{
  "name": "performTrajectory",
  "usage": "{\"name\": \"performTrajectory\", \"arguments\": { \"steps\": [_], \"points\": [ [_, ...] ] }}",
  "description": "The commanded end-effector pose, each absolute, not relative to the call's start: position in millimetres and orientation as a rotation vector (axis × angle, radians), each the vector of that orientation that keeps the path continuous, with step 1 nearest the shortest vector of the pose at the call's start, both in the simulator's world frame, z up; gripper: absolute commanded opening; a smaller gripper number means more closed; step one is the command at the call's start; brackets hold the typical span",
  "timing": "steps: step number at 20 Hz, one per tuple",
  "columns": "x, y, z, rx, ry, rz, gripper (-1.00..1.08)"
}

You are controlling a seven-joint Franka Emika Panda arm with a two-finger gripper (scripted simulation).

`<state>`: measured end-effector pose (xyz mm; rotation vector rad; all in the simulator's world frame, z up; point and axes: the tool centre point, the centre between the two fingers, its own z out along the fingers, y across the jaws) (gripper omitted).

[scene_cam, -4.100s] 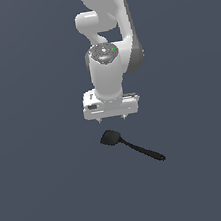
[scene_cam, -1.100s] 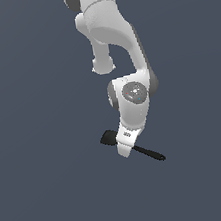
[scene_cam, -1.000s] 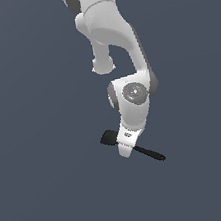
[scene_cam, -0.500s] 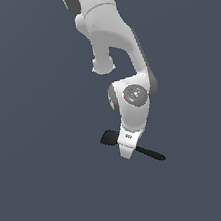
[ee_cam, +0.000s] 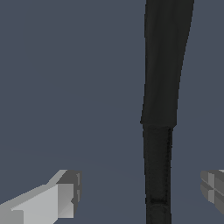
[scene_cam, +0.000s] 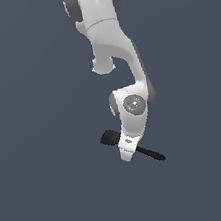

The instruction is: Pick up the object and move it to a goal position.

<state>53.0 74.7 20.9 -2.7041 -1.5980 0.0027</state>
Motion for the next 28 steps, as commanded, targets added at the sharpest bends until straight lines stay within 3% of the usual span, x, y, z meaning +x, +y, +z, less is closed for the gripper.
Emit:
{"name": "performTrajectory", "arguments": {
  "steps": [1,3,4,18,28],
  "points": [
    [54,75,17,-2.705,-1.599,0.000,1.00],
    [55,75,17,-2.705,-1.599,0.000,1.00],
    [55,75,17,-2.705,-1.599,0.000,-1.00],
    [53,78,20,-2.705,-1.599,0.000,-1.00],
    [29,121,61,-2.706,-1.599,0.001,-1.00]
  ]
}}
